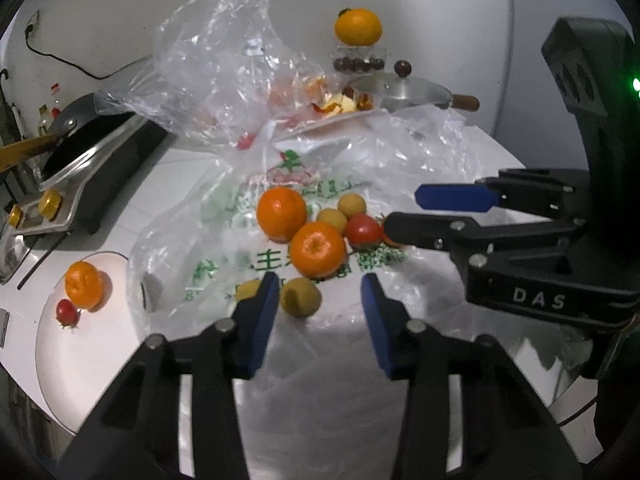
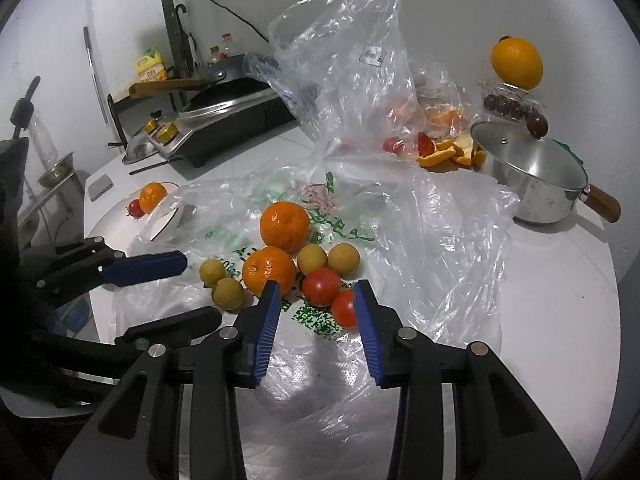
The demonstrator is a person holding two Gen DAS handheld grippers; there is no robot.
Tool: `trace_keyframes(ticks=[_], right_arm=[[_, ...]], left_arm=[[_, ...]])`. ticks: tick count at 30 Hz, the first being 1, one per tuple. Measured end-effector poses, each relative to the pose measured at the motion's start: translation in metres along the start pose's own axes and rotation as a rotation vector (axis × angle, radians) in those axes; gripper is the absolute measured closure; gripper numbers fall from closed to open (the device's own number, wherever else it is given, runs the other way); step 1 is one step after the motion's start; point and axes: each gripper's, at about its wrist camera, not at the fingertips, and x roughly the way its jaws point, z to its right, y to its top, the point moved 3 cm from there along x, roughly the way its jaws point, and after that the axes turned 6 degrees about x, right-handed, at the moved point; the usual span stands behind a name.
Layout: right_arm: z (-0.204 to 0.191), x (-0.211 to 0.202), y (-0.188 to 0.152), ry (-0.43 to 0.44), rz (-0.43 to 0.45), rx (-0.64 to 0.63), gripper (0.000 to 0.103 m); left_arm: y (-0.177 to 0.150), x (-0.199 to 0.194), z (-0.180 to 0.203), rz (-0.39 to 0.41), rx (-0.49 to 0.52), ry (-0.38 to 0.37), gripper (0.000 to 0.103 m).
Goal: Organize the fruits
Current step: 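Grasp a red cherry tomato with the right gripper while the left gripper grasps a yellow fruit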
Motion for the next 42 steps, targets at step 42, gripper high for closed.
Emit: trace_keyframes(ticks=[42], right_arm=[[0.02,0.037,-0.003,-0.073,-0.098,0.018,0.074]], left_arm=[[-0.004,0.035,-0.015,-0.053,0.016,-0.029,0.077]])
